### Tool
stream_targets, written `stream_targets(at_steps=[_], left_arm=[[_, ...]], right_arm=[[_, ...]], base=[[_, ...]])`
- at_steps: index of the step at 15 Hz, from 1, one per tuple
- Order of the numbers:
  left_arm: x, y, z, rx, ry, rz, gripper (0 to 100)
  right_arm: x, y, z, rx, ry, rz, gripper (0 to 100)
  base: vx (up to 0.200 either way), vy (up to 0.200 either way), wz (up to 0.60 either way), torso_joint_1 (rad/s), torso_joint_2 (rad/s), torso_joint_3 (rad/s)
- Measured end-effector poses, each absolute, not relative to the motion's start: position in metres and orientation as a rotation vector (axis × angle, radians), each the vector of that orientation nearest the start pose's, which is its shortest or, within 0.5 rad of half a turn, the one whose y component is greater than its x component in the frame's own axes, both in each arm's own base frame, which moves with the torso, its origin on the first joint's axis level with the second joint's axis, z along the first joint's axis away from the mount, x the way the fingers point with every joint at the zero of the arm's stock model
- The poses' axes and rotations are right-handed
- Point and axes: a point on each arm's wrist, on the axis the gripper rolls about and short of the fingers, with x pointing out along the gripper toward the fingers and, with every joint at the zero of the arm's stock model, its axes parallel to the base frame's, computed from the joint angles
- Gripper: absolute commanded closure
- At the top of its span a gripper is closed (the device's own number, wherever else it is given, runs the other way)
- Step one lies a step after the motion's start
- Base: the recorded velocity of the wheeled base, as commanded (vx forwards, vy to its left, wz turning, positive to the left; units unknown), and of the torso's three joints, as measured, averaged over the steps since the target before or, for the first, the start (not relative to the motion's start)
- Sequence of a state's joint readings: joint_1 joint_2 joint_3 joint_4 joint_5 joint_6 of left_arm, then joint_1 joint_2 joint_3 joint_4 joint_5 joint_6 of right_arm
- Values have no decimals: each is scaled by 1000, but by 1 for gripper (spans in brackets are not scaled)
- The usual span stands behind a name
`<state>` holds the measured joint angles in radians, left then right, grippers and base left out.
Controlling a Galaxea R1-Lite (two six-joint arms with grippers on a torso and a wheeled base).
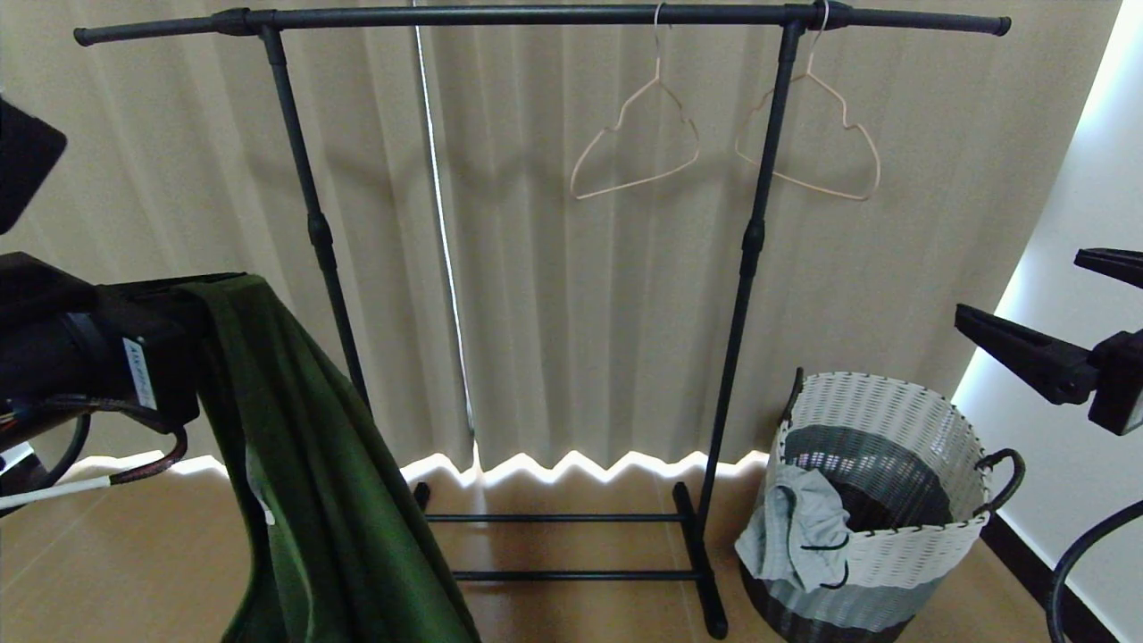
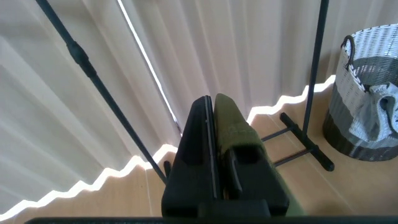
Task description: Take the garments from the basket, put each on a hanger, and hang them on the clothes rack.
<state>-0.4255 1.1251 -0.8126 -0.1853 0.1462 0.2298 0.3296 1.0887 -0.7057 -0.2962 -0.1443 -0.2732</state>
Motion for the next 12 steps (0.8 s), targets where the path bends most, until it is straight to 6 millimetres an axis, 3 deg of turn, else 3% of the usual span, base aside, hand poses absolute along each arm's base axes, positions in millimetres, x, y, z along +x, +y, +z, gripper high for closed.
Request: stream_targets(at_steps=[4, 12], left_arm=[[142, -61, 275, 260, 81, -290, 100], [130, -55, 263, 263, 92, -304, 100]], right_arm=[[138, 32, 250, -376, 66, 125, 0], [133, 28, 236, -280, 67, 109, 0]], base=[[0, 0, 0, 0, 0, 0], [0, 0, 0, 0, 0, 0]])
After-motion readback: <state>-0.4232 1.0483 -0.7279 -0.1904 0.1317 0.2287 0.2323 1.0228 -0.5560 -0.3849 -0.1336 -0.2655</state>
